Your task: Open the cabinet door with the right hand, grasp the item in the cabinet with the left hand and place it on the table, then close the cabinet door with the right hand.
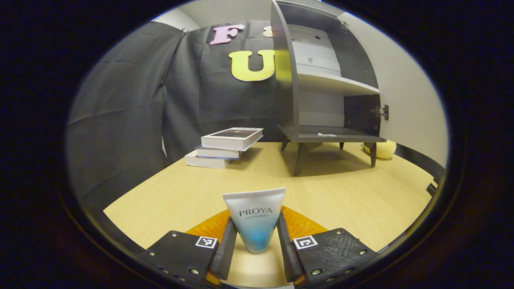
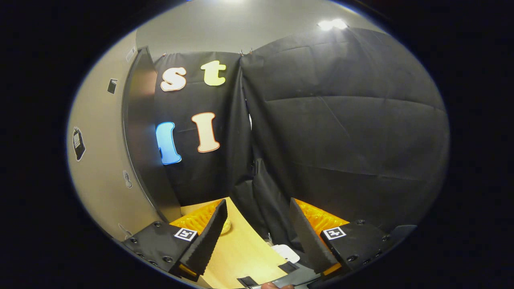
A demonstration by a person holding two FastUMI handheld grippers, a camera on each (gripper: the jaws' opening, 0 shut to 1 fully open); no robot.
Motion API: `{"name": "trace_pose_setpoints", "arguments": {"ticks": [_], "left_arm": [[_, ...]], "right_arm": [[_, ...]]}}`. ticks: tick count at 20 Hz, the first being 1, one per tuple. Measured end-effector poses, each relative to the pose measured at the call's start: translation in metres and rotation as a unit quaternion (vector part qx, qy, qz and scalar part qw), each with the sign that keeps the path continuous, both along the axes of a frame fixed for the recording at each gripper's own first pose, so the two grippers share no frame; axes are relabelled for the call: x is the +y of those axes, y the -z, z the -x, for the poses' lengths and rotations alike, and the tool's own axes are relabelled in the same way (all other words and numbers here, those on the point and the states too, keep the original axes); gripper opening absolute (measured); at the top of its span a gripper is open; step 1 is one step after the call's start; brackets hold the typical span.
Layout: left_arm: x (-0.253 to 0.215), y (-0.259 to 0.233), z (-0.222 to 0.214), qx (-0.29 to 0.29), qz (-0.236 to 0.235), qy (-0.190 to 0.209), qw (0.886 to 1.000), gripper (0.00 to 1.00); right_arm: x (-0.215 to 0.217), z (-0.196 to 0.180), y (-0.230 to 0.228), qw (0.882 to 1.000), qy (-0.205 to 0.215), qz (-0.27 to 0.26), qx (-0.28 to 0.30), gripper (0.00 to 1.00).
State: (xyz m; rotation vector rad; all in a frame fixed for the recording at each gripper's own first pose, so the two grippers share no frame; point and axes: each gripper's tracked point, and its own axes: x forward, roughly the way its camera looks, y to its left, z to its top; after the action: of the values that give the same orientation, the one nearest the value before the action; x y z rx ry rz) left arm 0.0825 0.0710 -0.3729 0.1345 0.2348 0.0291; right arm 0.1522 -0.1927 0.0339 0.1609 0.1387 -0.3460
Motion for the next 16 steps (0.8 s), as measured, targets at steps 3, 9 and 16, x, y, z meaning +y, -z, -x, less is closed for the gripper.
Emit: {"name": "trace_pose_setpoints", "arguments": {"ticks": [3, 9, 16], "left_arm": [[-0.004, -0.013, 0.005, 0.011, -0.002, -0.003, 1.0, 0.68], [-0.011, -0.083, 0.007, -0.025, -0.018, 0.018, 0.999, 0.94], [-0.015, -0.175, 0.039, -0.06, -0.04, 0.024, 0.997, 0.93]], "right_arm": [[-0.013, 0.008, 0.001, 1.0, 0.021, 0.003, -0.011, 0.98], [-0.022, 0.026, 0.008, 0.998, 0.046, -0.038, -0.034, 0.98], [-0.032, 0.024, 0.009, 0.995, 0.061, -0.04, -0.061, 0.98]]}}
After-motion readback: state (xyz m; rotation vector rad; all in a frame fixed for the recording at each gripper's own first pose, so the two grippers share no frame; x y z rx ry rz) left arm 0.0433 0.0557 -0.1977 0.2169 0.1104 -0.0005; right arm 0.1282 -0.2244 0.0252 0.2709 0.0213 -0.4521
